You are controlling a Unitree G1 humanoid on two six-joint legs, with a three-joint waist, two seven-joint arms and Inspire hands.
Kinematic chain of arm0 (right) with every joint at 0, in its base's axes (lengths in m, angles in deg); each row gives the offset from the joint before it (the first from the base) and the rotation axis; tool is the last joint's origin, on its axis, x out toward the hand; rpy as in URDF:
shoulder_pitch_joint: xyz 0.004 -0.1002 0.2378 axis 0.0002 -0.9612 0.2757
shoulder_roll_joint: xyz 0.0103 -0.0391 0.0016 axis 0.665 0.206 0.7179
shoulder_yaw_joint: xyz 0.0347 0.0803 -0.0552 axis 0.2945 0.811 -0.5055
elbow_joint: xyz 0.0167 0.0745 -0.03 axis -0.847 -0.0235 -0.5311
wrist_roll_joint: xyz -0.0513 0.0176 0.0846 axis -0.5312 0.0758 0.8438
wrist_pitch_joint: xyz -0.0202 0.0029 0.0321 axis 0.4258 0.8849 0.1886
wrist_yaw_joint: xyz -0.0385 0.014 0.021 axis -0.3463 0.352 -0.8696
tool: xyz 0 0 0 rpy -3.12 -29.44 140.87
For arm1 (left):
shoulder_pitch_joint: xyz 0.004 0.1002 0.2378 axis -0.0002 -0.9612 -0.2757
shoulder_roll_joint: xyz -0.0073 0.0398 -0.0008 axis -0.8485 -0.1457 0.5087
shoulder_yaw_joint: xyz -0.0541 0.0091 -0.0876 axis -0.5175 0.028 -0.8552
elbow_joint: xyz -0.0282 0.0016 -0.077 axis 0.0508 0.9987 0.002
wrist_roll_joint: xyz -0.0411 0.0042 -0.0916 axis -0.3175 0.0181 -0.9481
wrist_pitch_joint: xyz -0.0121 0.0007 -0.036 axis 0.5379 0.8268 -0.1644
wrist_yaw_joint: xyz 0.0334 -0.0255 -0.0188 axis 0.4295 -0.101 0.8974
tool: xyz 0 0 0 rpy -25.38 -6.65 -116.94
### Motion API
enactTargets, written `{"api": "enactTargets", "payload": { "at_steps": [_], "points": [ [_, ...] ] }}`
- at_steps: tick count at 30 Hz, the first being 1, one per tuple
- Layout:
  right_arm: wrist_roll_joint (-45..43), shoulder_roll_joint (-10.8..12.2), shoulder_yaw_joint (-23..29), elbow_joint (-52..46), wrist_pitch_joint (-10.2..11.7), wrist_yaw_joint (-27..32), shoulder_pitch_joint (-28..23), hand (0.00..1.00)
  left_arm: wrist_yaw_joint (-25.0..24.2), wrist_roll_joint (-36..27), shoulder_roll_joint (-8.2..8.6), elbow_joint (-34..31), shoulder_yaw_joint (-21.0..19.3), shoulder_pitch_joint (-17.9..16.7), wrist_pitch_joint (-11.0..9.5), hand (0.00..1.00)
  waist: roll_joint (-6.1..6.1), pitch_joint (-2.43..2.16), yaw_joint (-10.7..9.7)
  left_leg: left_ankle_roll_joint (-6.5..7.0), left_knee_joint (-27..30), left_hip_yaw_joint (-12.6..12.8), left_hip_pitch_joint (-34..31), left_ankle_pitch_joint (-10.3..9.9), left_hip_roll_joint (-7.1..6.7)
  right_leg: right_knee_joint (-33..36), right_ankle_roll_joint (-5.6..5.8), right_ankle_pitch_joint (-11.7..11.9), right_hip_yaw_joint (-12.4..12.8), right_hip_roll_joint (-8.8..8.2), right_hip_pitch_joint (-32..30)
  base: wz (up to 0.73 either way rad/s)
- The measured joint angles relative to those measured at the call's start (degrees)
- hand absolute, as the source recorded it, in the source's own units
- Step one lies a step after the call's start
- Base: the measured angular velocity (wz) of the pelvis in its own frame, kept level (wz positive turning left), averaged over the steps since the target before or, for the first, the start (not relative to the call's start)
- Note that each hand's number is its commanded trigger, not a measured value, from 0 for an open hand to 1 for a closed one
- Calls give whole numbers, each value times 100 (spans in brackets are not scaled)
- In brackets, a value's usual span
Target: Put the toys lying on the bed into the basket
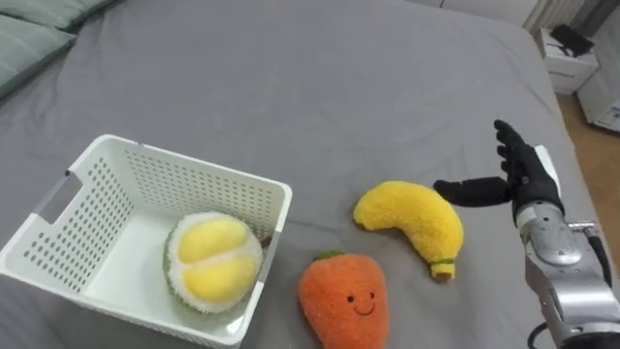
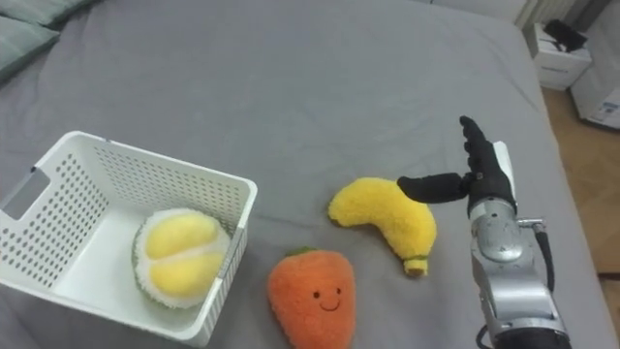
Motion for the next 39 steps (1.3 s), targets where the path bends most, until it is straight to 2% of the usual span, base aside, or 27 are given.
{"api": "enactTargets", "payload": {
  "at_steps": [4,6,11,15,18,19,21,27,29,35,39],
  "points": [
    [-201,-150,-10,602,15,4,421,0,79,-10,-62,-26,104,82,-74,0,0,4,-5,18,84,26,-345,15,8,6,-2,49,-12,5,-297,0],
    [-228,-270,-26,1141,106,50,665,0,81,-21,-73,-22,102,188,-96,0,4,7,16,22,75,34,-427,17,3,0,3,53,-15,8,-376,0],
    [-234,-517,-288,2045,203,128,1139,0,76,-249,-180,-14,348,467,-188,0,7,22,187,31,135,6,-742,28,11,3,-2,67,-20,-23,-684,0],
    [-253,-555,-351,2292,236,127,1231,0,75,-563,-216,-13,556,574,-260,0,18,31,265,31,164,-16,-979,29,10,-3,-3,67,-46,-24,-896,2],
    [-255,-590,-582,2456,239,122,1346,0,71,-820,-239,31,611,575,-296,0,18,58,299,31,168,-32,-1079,29,8,-4,-3,67,-67,-29,-987,1],
    [-255,-599,-622,2525,238,121,1394,0,71,-866,-254,38,670,575,-297,0,22,77,300,31,168,-43,-1083,29,5,-4,-3,67,-81,-32,-988,7],
    [-255,-632,-724,2723,239,117,1554,0,70,-930,-271,46,745,575,-316,0,28,160,312,31,168,-103,-1121,29,-4,-13,-3,67,-154,-38,-1000,13],
    [-256,-635,-966,2949,275,155,1682,0,106,-927,-310,233,936,616,-338,0,22,165,369,32,187,-235,-1311,31,-27,-17,-3,67,-323,-49,-1122,11],
    [-255,-636,-987,2957,312,168,1697,0,123,-927,-310,275,1001,694,-350,0,22,164,473,31,192,-235,-1362,33,-27,-15,-3,67,-329,-50,-1179,2],
    [-182,-635,-1197,3083,460,169,1786,0,270,-928,-311,413,1029,838,-564,0,21,177,727,31,213,-256,-1403,33,-26,-23,-3,67,-330,-48,-1207,1],
    [-180,-630,-1223,3067,541,160,1787,0,323,-936,-310,440,1123,840,-584,0,0,192,794,30,211,-274,-1402,34,-26,-29,-3,67,-330,-48,-1193,2]
  ]
}}
